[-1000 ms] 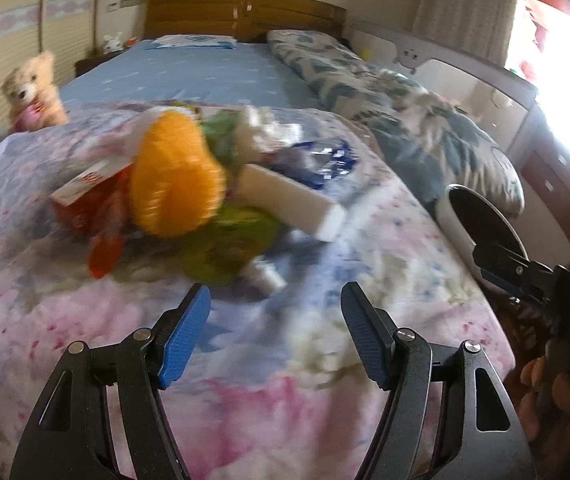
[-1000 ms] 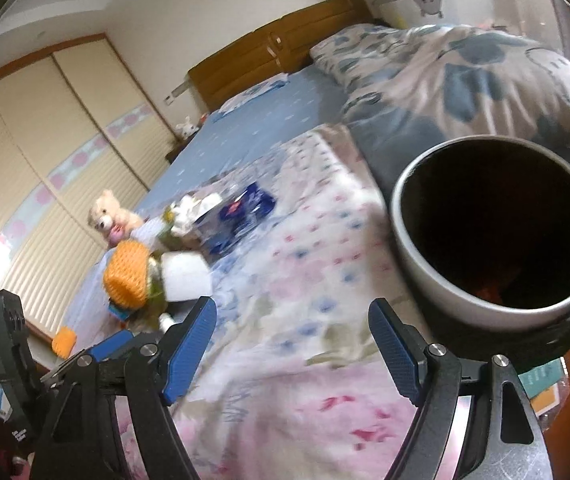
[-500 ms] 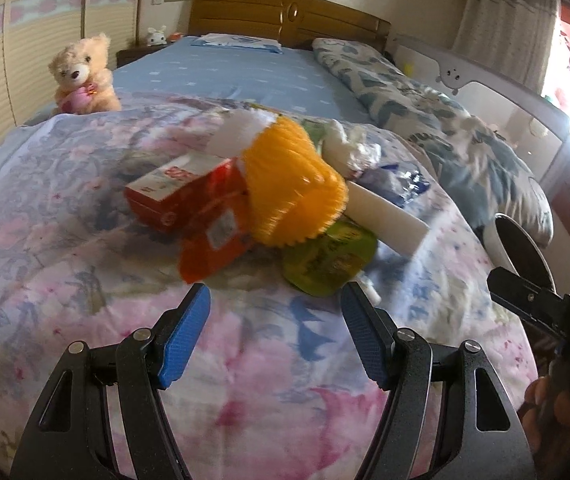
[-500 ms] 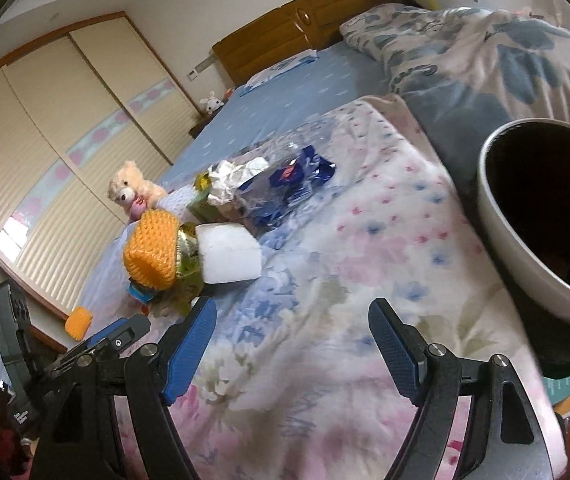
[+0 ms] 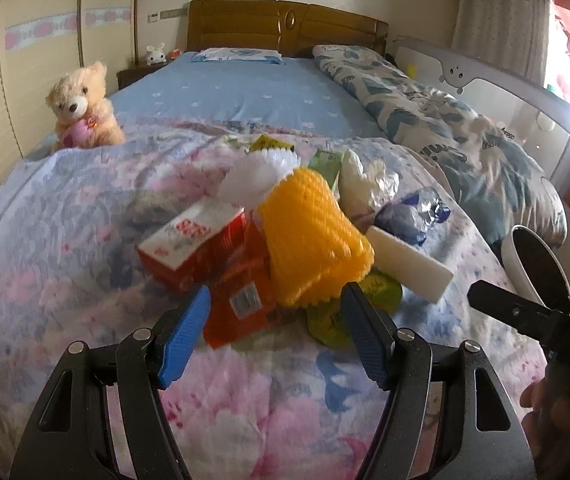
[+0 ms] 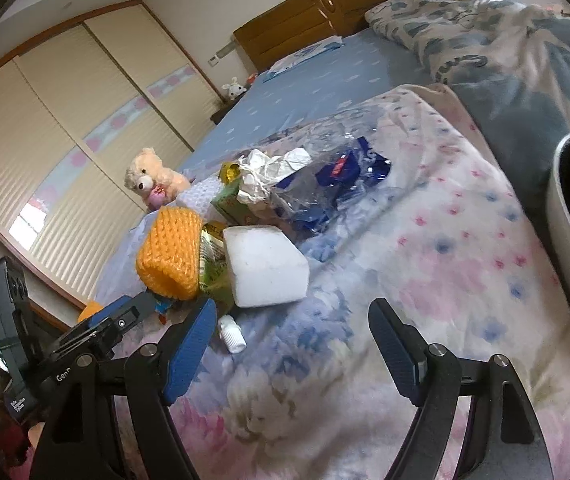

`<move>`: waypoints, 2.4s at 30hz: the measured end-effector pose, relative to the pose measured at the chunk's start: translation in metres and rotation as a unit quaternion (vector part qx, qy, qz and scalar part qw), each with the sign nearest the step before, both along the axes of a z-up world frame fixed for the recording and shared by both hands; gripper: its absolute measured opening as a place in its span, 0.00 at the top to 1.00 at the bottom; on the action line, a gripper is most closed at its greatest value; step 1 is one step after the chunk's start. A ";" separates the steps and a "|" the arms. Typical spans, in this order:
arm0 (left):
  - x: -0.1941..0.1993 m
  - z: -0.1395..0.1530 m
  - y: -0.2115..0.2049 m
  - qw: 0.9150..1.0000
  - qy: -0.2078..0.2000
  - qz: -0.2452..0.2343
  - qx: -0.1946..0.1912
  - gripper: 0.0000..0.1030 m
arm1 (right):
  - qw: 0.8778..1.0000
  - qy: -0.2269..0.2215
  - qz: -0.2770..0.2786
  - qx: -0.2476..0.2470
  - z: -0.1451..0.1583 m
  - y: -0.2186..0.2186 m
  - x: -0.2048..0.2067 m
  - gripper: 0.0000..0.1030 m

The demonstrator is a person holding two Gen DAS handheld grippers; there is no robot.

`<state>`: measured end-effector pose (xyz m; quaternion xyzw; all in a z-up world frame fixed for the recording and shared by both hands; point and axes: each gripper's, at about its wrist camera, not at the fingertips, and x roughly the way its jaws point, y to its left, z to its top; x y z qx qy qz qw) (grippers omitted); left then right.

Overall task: Collect trash
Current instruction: 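Grasp the orange mesh sleeve with the left gripper while the right grasps the white foam block, then move both items over the black bin and open both grippers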

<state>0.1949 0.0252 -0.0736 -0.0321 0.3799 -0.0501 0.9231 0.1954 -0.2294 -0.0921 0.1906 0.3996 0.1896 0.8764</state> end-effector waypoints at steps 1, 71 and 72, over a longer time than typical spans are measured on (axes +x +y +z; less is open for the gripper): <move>0.003 0.000 -0.001 1.000 -0.001 -0.003 0.003 0.33 | 1.000 0.001 0.003 0.001 -0.001 0.001 0.003 0.22; -0.033 0.010 -0.228 0.966 0.008 -0.257 -0.019 0.88 | 0.978 -0.036 -0.198 -0.052 0.027 -0.187 -0.095 0.54; -0.033 0.010 -0.233 0.965 0.010 -0.260 -0.018 0.88 | 0.978 -0.036 -0.201 -0.052 0.028 -0.190 -0.096 0.54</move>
